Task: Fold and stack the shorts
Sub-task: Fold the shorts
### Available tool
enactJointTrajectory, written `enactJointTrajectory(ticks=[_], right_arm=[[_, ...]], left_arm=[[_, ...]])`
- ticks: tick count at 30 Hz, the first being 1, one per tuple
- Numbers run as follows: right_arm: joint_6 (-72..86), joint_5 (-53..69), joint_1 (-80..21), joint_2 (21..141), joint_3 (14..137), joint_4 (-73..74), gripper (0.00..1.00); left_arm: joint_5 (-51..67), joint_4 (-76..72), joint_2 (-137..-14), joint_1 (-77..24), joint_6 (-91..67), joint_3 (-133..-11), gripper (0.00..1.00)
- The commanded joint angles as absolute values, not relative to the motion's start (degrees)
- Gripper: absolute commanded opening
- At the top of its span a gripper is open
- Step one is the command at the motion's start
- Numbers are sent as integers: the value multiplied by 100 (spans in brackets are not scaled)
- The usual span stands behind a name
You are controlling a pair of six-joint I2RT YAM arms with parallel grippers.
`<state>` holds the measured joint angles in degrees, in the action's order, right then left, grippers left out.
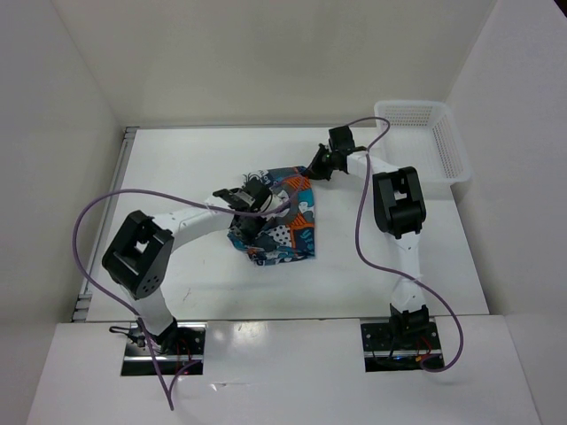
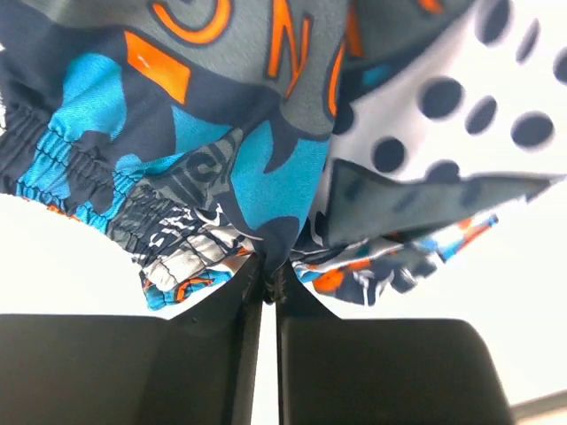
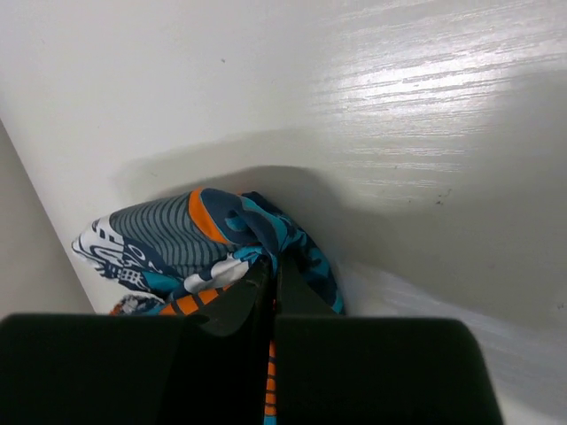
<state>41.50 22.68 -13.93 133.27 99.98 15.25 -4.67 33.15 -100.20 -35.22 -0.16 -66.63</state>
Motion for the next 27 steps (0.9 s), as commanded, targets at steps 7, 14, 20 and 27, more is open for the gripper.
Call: enactJointTrajectory(ticks=[7, 14, 20, 27], right_arm=[[4096, 2074, -1327, 13201, 10644, 1371, 47], [3587, 2040, -1327, 12421, 10372, 1546, 83], [3323, 960, -1555, 10497, 8748, 1415, 78], [3190, 211, -2232, 9002, 6787, 1854, 52]], left_arm=[[-377, 3911, -9668, -3656, 0, -6486, 71], [-1142, 3858, -9054, -3656, 0, -7012, 100], [-949, 3780, -8666, -3182, 0, -7479, 100], [-1265, 3446, -8764, -3129, 0, -7146, 100]])
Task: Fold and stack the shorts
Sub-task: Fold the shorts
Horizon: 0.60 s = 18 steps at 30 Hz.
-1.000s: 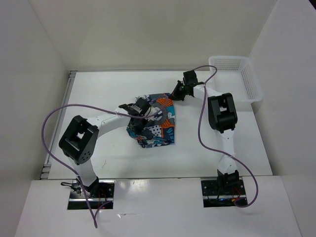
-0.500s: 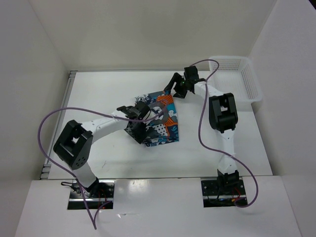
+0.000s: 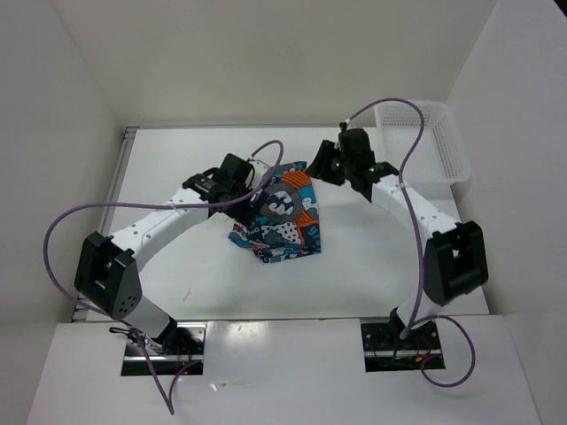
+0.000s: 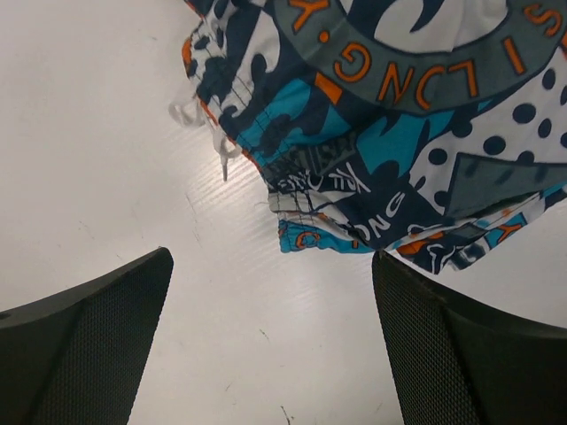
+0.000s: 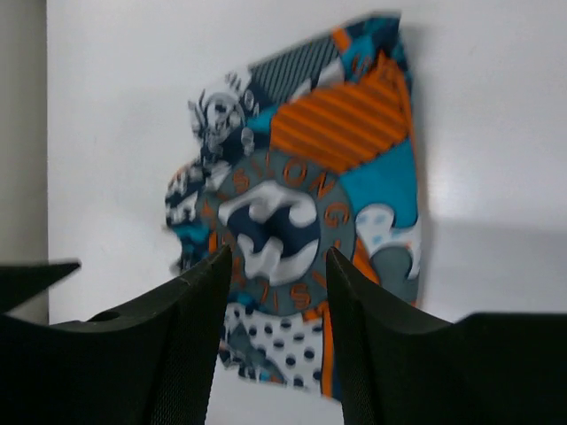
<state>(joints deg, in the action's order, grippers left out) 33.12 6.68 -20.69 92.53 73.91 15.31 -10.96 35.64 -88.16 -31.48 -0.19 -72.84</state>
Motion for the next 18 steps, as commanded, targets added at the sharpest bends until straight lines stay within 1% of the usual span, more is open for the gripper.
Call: enactJointTrajectory(ticks=[1, 3, 4, 5, 7, 8, 9, 11, 12, 13, 15, 17, 18], right_arm=[[3190, 211, -2232, 8852, 6611, 1924, 52], [3190, 307, -2232, 8447, 6164, 1977, 59], [3190, 308, -2285, 8359, 6074, 2047, 65], [3190, 229, -2285, 8202, 5951, 2309, 69], [3130, 89, -2285, 8052, 5898, 2635, 81], [3129, -130, -2285, 7955, 5897, 2976, 96], [3068, -262, -2285, 7745, 5897, 3145, 100], [2980, -465, -2285, 7525, 5897, 3505, 100], [2980, -466, -2224, 7297, 5897, 3620, 100], [2919, -466, -2145, 7208, 5950, 3717, 100], [2839, -238, -1733, 6928, 5950, 3971, 100], [2593, -27, -1390, 6760, 6003, 4034, 100], [2514, 122, -1084, 6576, 6003, 4112, 100]], left_arm=[[-1266, 3393, -8693, -3129, 0, -7146, 100], [-1318, 3261, -8483, -2998, 0, -7006, 100], [-1371, 3261, -8403, -2927, 0, -6953, 100], [-1476, 3209, -8307, -2831, 0, -6952, 100], [-1599, 3146, -7885, -2392, 0, -6734, 100], [-1652, 3068, -7710, -2199, 0, -6663, 100], [-1739, 2998, -7351, -1762, 0, -6601, 100], [-1810, 2997, -6902, -1303, 0, -6434, 100], [-1811, 2945, -6778, -840, 0, -6364, 100], [-1811, 2944, -6663, -591, 0, -6294, 100], [-1495, 2944, -6347, 92, 0, -6039, 100], [-1267, 2944, -6119, 438, 0, -5872, 100], [-970, 2944, -6056, 587, 0, -5732, 100]])
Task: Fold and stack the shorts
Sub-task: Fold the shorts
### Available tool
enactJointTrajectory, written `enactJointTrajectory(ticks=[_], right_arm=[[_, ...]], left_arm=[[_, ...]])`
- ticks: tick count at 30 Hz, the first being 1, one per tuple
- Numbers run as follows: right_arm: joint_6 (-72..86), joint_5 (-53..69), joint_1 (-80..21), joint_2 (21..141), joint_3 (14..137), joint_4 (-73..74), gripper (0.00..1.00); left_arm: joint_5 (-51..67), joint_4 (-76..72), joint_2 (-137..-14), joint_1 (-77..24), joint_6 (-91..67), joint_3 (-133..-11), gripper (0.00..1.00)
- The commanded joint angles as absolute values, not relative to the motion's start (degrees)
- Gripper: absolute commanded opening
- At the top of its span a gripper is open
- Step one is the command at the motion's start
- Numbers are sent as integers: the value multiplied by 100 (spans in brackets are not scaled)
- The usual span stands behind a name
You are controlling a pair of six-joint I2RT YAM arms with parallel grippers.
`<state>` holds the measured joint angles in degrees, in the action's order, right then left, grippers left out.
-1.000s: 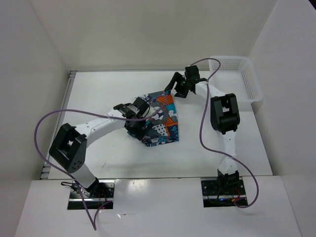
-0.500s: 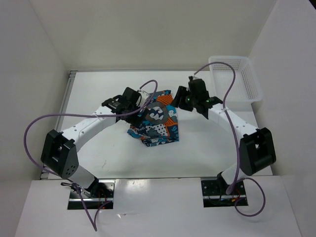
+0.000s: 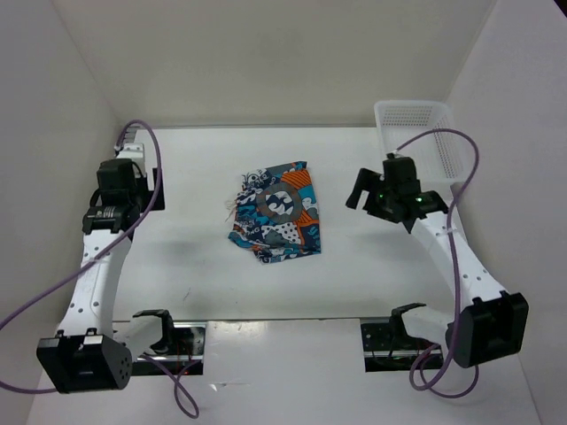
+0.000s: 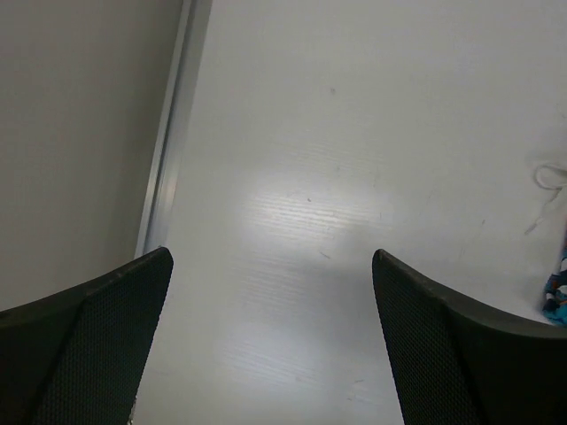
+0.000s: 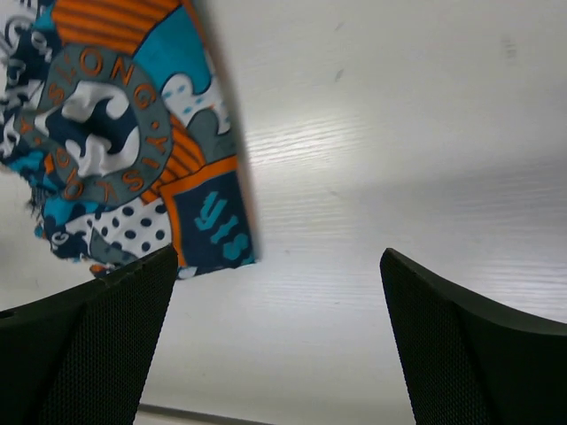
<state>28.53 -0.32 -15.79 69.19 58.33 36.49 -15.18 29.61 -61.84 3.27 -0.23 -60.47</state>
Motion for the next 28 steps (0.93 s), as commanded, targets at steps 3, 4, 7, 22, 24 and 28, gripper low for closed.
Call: enactJointTrajectory(ticks=[3, 4, 7, 22, 24, 28], right_arm=[[2207, 237, -617, 6355, 6126, 4184, 100], [2145, 237, -537, 6302, 6187, 4236, 100], [1978, 237, -413, 6249, 6240, 4350, 100], [1819, 404, -413, 6302, 6293, 4351, 100], [1819, 404, -413, 6302, 6293, 4351, 100], [1767, 527, -413, 6302, 6293, 4290, 100]], left_arm=[[-967, 2944, -5941, 765, 0, -5730, 100], [-967, 2944, -5941, 826, 0, -5730, 100], [-730, 2997, -5941, 931, 0, -5783, 100], [-457, 2997, -5941, 984, 0, -5730, 100], [-404, 2997, -5941, 984, 0, -5730, 100], [-352, 2997, -5941, 984, 0, -5730, 100]])
